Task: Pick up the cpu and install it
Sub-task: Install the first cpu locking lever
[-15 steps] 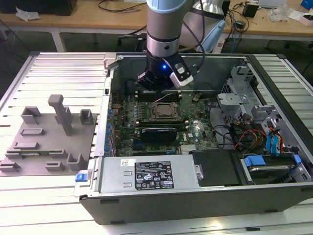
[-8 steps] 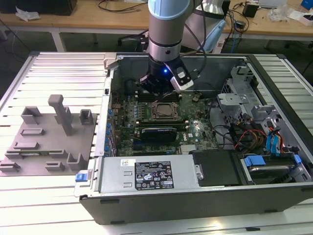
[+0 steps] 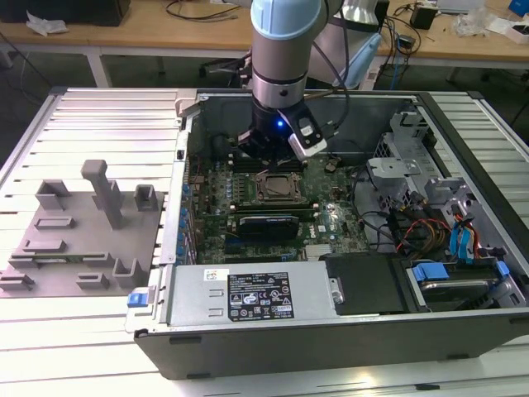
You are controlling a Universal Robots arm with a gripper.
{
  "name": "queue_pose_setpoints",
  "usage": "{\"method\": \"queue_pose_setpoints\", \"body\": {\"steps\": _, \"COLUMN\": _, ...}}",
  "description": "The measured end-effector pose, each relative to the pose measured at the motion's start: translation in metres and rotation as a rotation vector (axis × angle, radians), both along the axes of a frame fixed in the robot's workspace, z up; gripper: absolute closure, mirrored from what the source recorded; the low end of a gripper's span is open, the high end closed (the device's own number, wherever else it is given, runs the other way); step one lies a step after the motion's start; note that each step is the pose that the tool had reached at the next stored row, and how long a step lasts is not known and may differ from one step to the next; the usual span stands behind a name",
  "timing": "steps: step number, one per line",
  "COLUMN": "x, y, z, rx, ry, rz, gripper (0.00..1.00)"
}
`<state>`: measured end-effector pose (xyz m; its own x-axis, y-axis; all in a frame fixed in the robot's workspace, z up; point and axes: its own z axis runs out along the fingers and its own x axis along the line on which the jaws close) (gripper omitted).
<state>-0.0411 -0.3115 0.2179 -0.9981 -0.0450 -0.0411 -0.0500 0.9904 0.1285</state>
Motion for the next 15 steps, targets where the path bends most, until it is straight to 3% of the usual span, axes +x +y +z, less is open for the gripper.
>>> {"method": "queue_pose_setpoints", "body": {"steps": 9, "x": 0.0012, "y": 0.0015, "z": -0.0007, "rx": 0.0002, "ry": -0.0002, "rz": -0.013, "gripper": 0.89}}
{"method": "queue_pose_setpoints", "body": {"steps": 15, "x": 0.0023, "y": 0.0104, "z": -0.0014, "rx": 0.0002, "ry": -0.0002, "rz": -0.044, "gripper": 0.89}}
